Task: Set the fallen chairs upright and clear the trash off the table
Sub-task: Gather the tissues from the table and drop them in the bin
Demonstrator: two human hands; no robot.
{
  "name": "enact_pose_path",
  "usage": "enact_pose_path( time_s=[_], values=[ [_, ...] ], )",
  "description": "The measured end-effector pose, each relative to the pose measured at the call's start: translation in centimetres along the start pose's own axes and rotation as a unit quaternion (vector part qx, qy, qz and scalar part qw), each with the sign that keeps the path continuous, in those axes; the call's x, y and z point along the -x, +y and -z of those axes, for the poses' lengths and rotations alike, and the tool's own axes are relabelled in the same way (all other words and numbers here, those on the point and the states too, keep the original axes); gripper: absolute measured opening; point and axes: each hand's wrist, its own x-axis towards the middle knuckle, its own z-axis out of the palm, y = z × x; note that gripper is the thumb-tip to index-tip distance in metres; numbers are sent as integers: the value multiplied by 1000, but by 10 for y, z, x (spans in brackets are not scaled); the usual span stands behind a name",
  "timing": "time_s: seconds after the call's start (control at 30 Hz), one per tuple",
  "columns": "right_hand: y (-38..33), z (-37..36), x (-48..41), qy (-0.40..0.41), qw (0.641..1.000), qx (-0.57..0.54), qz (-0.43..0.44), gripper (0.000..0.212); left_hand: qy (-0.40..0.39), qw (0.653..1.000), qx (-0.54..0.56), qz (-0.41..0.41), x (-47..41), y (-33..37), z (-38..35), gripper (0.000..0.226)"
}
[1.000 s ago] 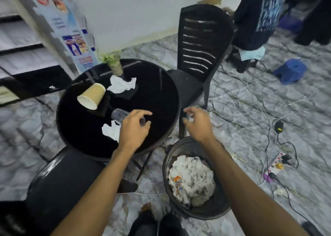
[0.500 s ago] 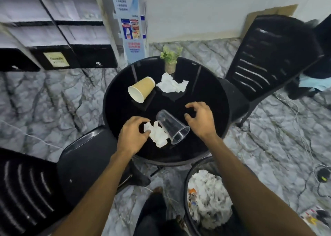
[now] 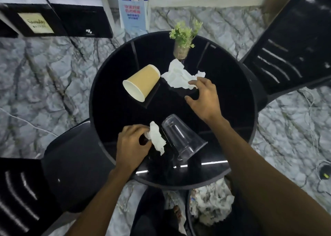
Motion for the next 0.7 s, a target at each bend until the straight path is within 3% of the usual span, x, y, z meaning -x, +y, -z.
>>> enact_pose_path(
  time_s=[0.2, 0.43, 0.7],
  values=[
    [2, -33, -43, -19, 1000, 21, 11, 59, 60, 994, 81, 35, -25, -12, 6, 24],
    [-2, -53, -52, 4, 998, 54, 31, 27, 79, 984, 148, 52, -32, -11, 13, 27],
    [-7, -33, -27, 42, 998, 17, 36, 25, 71, 981, 169, 62, -31, 1, 20, 30]
  ],
)
